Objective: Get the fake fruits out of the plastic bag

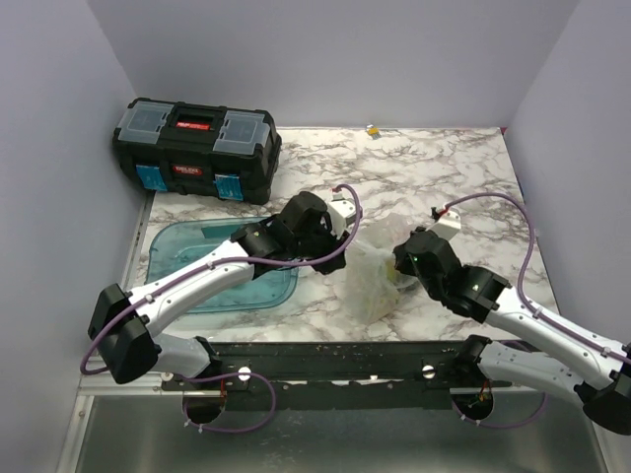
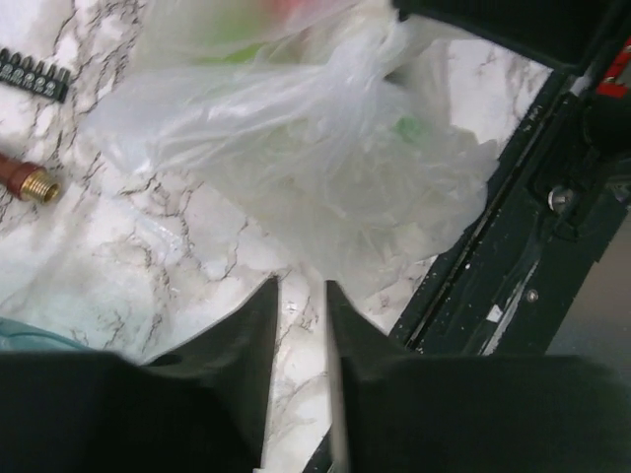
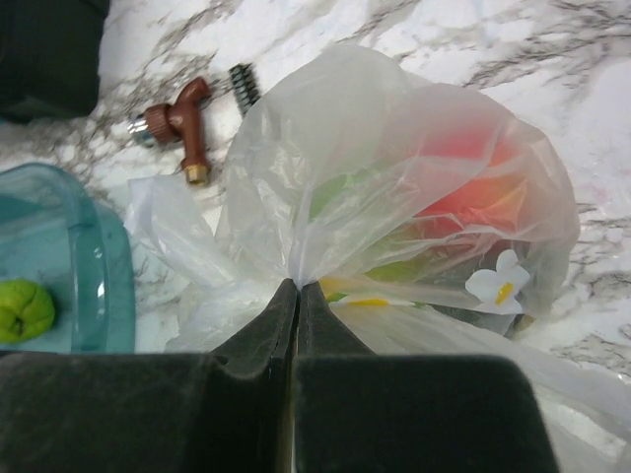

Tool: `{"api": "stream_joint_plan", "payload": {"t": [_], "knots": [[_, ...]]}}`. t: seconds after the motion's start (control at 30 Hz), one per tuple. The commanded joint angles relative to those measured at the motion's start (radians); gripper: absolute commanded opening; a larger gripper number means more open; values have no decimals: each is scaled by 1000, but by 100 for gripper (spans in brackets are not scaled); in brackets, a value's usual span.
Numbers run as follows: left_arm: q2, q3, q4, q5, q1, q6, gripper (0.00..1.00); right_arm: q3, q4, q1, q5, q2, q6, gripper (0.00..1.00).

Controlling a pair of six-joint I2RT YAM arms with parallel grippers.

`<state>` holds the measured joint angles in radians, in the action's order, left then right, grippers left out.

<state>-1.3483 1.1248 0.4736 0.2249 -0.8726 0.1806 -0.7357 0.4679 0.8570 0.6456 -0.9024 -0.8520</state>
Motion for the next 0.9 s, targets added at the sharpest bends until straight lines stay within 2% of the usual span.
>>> {"api": "stream_joint_plan", "payload": {"t": [0.0,0.13,0.2,0.33,0.47,0.7,0.87], "knots": [[24,13,-26,153,-5,-1,34,-9,-120,-1,-218,35,150,1],[-70,150,90,221,-8,57,49,-3,-191,-1,-363,37,185,1],[-107,213,149,173,-19,37,57,-10,-193,-1,-386,27,175,1],[-185,289,243,52,-50,4,59,-1,-227,-1,-419,11,160,1],[-193,223,204,17,-63,-11,54,-3,-238,-1,-432,-1,153,1],[-178,188,194,-49,-80,-38,54,-9,-189,-1,-351,15,143,1],[-180,197,217,-118,-80,-36,33,9,-179,-1,-280,53,110,1]]}}
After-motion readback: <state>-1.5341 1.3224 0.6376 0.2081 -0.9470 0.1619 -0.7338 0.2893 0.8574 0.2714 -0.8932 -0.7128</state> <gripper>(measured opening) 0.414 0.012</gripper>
